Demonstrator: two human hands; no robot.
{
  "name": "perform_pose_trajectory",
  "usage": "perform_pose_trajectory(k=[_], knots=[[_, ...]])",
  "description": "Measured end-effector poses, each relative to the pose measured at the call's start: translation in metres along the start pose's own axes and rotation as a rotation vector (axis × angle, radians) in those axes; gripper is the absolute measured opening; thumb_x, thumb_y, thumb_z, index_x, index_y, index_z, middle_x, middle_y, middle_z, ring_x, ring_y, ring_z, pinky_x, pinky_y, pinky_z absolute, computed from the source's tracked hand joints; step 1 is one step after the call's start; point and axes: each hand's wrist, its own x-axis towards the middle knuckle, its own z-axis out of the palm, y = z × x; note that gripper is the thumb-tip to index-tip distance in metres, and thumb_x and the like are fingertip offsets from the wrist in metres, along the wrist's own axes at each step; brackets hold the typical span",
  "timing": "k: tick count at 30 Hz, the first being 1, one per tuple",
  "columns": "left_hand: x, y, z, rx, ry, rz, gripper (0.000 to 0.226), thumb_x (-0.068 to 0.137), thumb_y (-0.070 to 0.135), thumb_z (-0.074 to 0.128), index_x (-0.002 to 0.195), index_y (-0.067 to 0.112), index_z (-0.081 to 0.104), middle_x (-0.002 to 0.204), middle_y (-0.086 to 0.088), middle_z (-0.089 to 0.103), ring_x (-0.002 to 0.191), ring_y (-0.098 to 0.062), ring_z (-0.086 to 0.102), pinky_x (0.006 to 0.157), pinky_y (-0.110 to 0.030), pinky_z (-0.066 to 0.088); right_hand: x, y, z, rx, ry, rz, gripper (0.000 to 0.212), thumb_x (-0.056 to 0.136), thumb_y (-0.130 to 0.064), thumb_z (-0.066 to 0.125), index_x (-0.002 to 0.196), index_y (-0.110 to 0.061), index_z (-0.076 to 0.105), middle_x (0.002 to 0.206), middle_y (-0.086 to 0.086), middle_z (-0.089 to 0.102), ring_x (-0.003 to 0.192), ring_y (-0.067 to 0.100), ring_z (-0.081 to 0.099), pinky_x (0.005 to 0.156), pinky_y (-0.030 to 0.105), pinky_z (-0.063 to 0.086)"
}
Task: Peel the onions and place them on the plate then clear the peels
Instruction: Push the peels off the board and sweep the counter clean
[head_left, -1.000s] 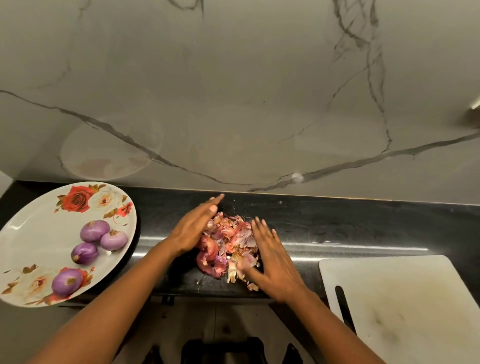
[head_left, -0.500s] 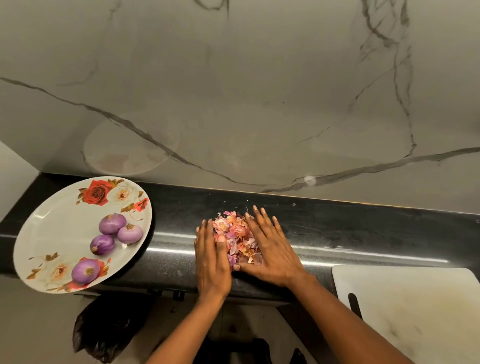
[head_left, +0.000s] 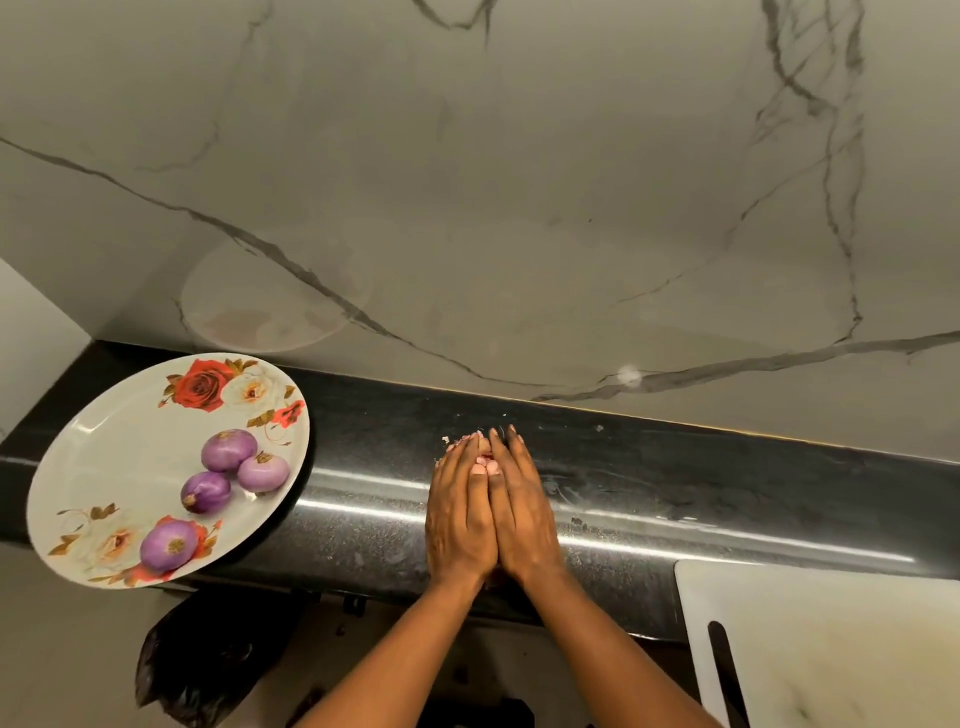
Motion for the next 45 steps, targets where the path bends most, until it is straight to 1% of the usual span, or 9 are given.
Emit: perform_pose_trajectory(k=[6, 9, 13, 18, 23, 27, 30, 32, 45], knots=[[0.004, 0.011, -0.003, -0.507, 0.027, -0.134, 0.047, 0.102, 0.031, 0.039, 0.144, 0.025, 0.059, 0.153, 0.005, 0.058, 0.144, -0.003, 0.048, 0.124, -0.033, 0.035, 0.006, -0.022, 0.026, 0.411, 0.176, 0.100, 0.047, 0.106, -0.044, 0.043, 0.141, -0.022, 0.065, 0.142, -0.004, 0.066, 0.133, 0.006, 0.059, 0.114, 0.033, 0.047], [0.010, 0.020, -0.001, -0.748, 0.055, -0.258, 0.043, 0.101, 0.023, 0.042, 0.137, 0.021, 0.066, 0.147, -0.002, 0.063, 0.143, -0.016, 0.053, 0.122, -0.038, 0.039, 0.014, -0.031, 0.027, 0.786, 0.210, 0.285, 0.031, 0.111, -0.020, 0.050, 0.131, -0.008, 0.070, 0.128, 0.012, 0.074, 0.121, 0.027, 0.070, 0.105, 0.042, 0.056], [0.018, 0.027, -0.005, -1.070, 0.096, -0.447, 0.038, 0.107, 0.008, 0.041, 0.126, 0.007, 0.073, 0.133, -0.014, 0.072, 0.132, -0.030, 0.064, 0.118, -0.045, 0.046, 0.020, -0.043, 0.019, 1.212, 0.221, 0.482, 0.025, 0.108, -0.011, 0.053, 0.121, 0.001, 0.070, 0.114, 0.022, 0.074, 0.098, 0.027, 0.075, 0.083, 0.033, 0.064], [0.019, 0.032, -0.010, -1.244, 0.104, -0.531, 0.035, 0.101, 0.018, 0.053, 0.125, 0.003, 0.075, 0.131, -0.020, 0.071, 0.127, -0.036, 0.066, 0.118, -0.053, 0.045, 0.020, -0.046, 0.018, 1.411, 0.228, 0.524, 0.032, 0.102, -0.019, 0.063, 0.126, 0.001, 0.069, 0.124, 0.026, 0.068, 0.116, 0.038, 0.066, 0.115, 0.055, 0.047], [0.014, 0.057, -0.036, -1.350, 0.137, -0.497, 0.048, 0.090, 0.028, 0.059, 0.127, 0.000, 0.072, 0.134, -0.026, 0.068, 0.130, -0.041, 0.063, 0.115, -0.054, 0.047, 0.022, -0.059, 0.016, 1.493, 0.129, 0.403, 0.040, 0.089, -0.030, 0.079, 0.121, -0.008, 0.073, 0.117, 0.017, 0.071, 0.113, 0.032, 0.067, 0.119, 0.054, 0.042], [0.003, 0.084, -0.074, -1.326, 0.167, -0.389, 0.042, 0.099, 0.025, 0.053, 0.129, 0.004, 0.073, 0.133, -0.024, 0.069, 0.134, -0.043, 0.060, 0.116, -0.053, 0.045, 0.018, -0.082, 0.027, 1.546, 0.078, 0.381, 0.075, 0.075, -0.039, 0.092, 0.136, -0.006, 0.064, 0.128, 0.013, 0.070, 0.123, 0.030, 0.066, 0.115, 0.051, 0.046], [-0.019, 0.097, -0.110, -1.281, 0.169, -0.311, 0.054, 0.082, 0.036, 0.060, 0.135, 0.025, 0.069, 0.120, -0.006, 0.073, 0.129, -0.026, 0.061, 0.118, -0.040, 0.039, 0.008, -0.103, 0.055, 1.640, -0.027, 0.463, 0.036, 0.102, -0.034, 0.066, 0.137, -0.026, 0.064, 0.134, -0.010, 0.066, 0.127, 0.006, 0.060, 0.118, 0.054, 0.042], [-0.028, 0.085, -0.132, -1.374, 0.250, -0.284, 0.045, 0.092, 0.029, 0.058, 0.131, 0.012, 0.074, 0.127, -0.016, 0.073, 0.128, -0.034, 0.064, 0.110, -0.043, 0.048, -0.011, -0.120, 0.063, 1.524, -0.038, 0.430, 0.025, 0.098, -0.028, 0.067, 0.121, -0.019, 0.071, 0.116, -0.001, 0.074, 0.110, 0.013, 0.070, 0.108, 0.045, 0.052], [-0.129, -0.107, -0.268, -1.482, 0.995, -0.577, 0.042, 0.104, 0.018, 0.039, 0.125, 0.002, 0.072, 0.124, -0.021, 0.074, 0.116, -0.033, 0.073, 0.097, -0.041, 0.055, -0.139, -0.143, 0.278, 1.213, -0.585, 0.719, 0.016, 0.101, -0.019, 0.065, 0.108, -0.008, 0.075, 0.107, 0.018, 0.072, 0.103, 0.032, 0.068, 0.116, 0.055, 0.040]])
